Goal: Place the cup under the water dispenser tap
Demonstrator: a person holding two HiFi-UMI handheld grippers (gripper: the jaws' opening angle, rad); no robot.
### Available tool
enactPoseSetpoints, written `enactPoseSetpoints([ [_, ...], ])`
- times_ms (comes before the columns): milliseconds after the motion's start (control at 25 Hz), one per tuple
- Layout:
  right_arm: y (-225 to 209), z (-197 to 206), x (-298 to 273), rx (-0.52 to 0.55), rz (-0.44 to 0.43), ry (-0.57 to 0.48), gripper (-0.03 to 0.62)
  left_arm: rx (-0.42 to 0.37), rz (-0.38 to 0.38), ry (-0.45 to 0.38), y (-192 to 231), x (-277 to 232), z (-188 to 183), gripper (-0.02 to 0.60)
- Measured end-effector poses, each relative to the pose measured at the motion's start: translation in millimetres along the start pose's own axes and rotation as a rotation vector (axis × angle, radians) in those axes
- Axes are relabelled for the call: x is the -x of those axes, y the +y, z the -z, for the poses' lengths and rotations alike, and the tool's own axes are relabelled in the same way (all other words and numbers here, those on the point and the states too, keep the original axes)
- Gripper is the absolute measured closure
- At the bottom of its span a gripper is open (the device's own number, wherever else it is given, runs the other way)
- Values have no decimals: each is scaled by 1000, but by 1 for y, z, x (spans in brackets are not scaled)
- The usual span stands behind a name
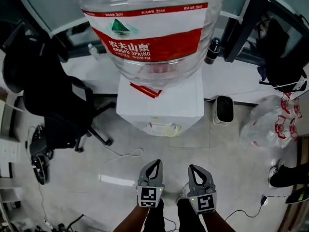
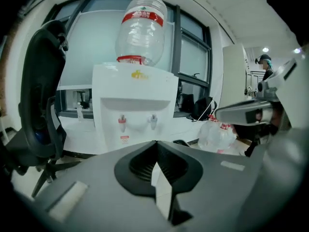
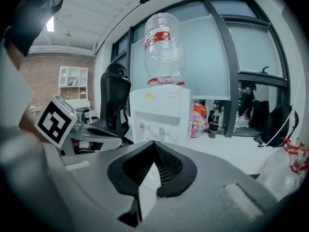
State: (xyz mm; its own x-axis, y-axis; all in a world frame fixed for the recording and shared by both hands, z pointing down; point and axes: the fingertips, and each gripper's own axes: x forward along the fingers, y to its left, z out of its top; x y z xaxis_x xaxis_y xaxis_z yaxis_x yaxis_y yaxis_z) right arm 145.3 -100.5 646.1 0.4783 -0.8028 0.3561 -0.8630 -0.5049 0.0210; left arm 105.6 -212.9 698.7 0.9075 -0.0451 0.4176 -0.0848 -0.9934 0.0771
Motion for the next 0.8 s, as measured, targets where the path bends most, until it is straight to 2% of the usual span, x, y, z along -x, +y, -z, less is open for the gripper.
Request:
enactPoseSetpoints([
  [200, 4, -48, 13, 0, 14, -30, 591, 34, 46, -33, -2, 51, -45, 565],
  [440, 26, -103, 41, 47, -10, -9, 591, -25, 90, -20, -3, 103, -84, 565],
  [600, 35, -135, 53, 89, -27, -12, 591, -45, 104, -43, -1, 117, -110, 565],
  [800, 42, -162, 64, 85, -38, -45, 592, -9, 98, -108, -4, 131, -150, 565],
])
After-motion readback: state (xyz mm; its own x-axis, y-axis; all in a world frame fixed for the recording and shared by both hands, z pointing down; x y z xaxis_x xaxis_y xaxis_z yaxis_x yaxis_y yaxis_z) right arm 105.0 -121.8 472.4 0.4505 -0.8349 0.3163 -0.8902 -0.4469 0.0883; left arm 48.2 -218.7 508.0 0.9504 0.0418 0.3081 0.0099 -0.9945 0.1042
